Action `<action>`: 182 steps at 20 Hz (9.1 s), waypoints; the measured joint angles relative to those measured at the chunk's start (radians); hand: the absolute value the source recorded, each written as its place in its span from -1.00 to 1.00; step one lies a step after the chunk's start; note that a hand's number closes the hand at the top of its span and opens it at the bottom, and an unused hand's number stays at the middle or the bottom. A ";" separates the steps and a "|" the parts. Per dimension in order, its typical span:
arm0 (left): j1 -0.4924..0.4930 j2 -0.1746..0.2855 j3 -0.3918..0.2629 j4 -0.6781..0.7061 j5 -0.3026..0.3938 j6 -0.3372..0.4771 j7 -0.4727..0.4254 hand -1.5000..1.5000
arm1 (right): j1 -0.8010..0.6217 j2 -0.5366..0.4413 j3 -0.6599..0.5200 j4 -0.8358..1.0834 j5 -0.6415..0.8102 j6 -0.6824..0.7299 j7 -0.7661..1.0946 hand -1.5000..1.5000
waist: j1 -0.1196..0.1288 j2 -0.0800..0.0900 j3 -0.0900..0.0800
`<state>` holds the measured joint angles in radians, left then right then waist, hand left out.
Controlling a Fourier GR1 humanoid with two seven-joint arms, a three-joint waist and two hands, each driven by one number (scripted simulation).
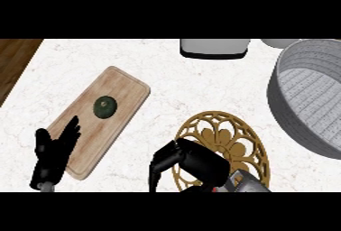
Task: Pick the bell pepper from the placemat and place it in the basket
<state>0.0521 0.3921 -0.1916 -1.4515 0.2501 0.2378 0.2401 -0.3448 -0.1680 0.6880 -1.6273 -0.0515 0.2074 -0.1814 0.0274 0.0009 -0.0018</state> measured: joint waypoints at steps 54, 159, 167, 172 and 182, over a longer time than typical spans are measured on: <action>0.054 -0.037 0.048 0.012 -0.029 -0.106 -0.050 0.00 | -0.237 -0.270 0.053 -0.726 0.305 0.713 1.054 -1.00 | -0.028 -0.010 0.011; 0.080 -0.150 0.170 -0.023 -0.154 -0.205 0.004 0.00 | 0.116 -0.173 -0.919 -0.679 0.444 0.007 0.939 1.00 | -0.037 -0.010 0.010; 0.066 -0.163 0.165 -0.027 -0.171 -0.204 0.021 0.00 | -0.053 -0.354 -1.148 -0.420 0.247 0.095 0.923 1.00 | -0.025 -0.007 0.010; 0.066 -0.163 0.171 -0.023 -0.174 -0.217 0.008 0.00 | -0.119 -0.439 -1.178 -0.204 0.261 0.106 0.798 1.00 | -0.017 -0.005 0.010; 0.060 -0.166 0.188 -0.017 -0.168 -0.242 0.006 0.00 | -0.182 -0.400 -1.175 0.136 0.280 0.018 0.593 1.00 | -0.013 -0.005 0.011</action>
<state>0.1123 0.2263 -0.0037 -1.4688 0.0816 -0.0038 0.2465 -0.5272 -0.5680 -0.4875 -1.4912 0.2288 0.2251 0.4112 0.0147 -0.0037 0.0094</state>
